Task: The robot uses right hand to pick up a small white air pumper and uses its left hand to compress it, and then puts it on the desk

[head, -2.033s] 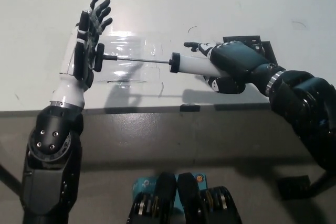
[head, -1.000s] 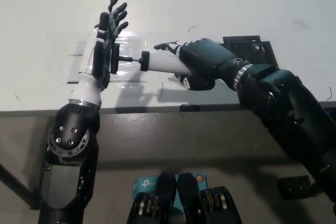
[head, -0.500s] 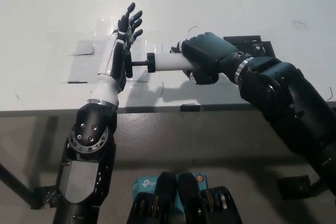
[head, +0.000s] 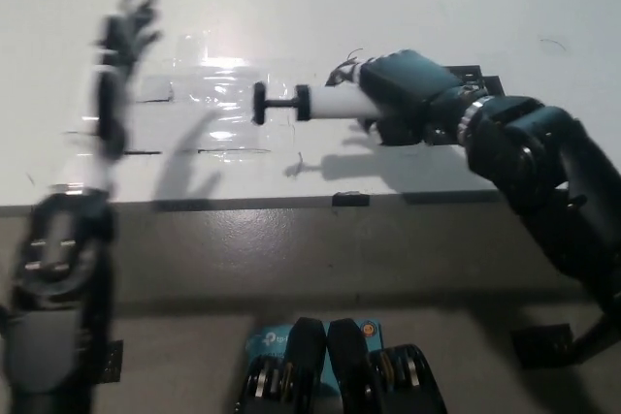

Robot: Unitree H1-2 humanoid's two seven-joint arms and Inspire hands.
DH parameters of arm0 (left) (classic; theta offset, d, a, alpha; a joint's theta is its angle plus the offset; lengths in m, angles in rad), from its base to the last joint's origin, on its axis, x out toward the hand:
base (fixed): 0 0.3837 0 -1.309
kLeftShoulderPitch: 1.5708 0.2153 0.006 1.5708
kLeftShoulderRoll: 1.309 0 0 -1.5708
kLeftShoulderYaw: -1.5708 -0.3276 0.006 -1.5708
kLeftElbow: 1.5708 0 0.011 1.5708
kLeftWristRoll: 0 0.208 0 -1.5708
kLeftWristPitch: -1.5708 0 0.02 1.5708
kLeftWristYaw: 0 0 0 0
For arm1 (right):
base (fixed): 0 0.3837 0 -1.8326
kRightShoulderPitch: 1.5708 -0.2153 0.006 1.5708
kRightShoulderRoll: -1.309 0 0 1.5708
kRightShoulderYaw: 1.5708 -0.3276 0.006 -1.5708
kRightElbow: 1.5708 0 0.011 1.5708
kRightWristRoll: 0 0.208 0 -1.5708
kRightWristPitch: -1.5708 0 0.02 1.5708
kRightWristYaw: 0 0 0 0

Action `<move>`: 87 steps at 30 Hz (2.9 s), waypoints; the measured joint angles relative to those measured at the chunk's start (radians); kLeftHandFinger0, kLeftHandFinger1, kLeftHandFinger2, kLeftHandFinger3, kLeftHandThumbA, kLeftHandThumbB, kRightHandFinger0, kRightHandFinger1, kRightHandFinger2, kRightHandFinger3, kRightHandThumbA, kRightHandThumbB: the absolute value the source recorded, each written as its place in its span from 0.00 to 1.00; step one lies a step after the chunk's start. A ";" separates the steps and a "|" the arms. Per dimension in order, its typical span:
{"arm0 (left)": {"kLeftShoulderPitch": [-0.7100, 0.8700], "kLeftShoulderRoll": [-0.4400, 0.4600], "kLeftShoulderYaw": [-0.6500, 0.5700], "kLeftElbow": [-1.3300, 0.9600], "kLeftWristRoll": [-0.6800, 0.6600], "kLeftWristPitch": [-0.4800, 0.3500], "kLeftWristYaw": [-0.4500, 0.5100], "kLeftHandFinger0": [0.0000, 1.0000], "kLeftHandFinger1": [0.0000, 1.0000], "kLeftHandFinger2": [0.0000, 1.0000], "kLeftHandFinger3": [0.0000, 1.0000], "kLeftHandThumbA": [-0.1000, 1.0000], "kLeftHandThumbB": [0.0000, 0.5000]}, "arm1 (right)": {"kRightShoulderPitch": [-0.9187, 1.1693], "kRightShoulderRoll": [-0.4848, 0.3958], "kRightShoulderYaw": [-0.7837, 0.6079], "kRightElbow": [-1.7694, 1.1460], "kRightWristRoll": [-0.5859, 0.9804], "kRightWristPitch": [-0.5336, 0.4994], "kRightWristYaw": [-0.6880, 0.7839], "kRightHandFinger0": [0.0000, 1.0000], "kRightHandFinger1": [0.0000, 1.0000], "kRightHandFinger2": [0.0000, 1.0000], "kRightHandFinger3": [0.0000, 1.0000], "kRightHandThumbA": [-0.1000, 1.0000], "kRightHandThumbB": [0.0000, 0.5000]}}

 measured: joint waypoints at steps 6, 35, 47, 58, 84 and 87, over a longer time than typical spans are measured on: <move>0.078 0.059 0.054 -0.097 -0.042 -0.003 -0.010 1.00 1.00 1.00 1.00 1.00 0.53 | -0.007 -0.022 -0.033 0.076 0.001 0.010 0.000 0.11 0.62 0.94 1.00 0.00 0.26; 0.639 -0.013 -0.065 -0.413 -0.108 -0.109 -0.080 1.00 1.00 1.00 1.00 1.00 0.44 | -0.122 -0.010 -0.027 0.585 0.029 -0.033 -0.152 1.00 1.00 1.00 1.00 0.68 0.95; 0.649 -0.015 -0.065 -0.413 -0.107 -0.113 -0.080 1.00 1.00 1.00 1.00 1.00 0.44 | -0.123 -0.006 -0.046 0.535 0.095 -0.040 -0.067 1.00 1.00 1.00 1.00 0.92 0.97; 0.590 -0.013 -0.062 -0.387 -0.112 -0.114 -0.080 1.00 1.00 1.00 1.00 1.00 0.39 | -0.106 -0.027 -0.290 0.109 0.236 -0.039 -0.055 1.00 1.00 1.00 1.00 1.00 0.77; 0.528 -0.015 -0.057 -0.281 -0.105 -0.116 -0.079 1.00 1.00 1.00 1.00 1.00 0.31 | 0.786 0.308 -0.495 -0.585 0.525 -0.186 -0.229 1.00 1.00 1.00 1.00 1.00 0.49; 0.533 -0.016 -0.058 -0.270 -0.103 -0.118 -0.079 1.00 1.00 1.00 1.00 1.00 0.32 | 0.797 0.307 -0.496 -0.534 0.545 -0.216 -0.247 1.00 1.00 1.00 1.00 1.00 0.51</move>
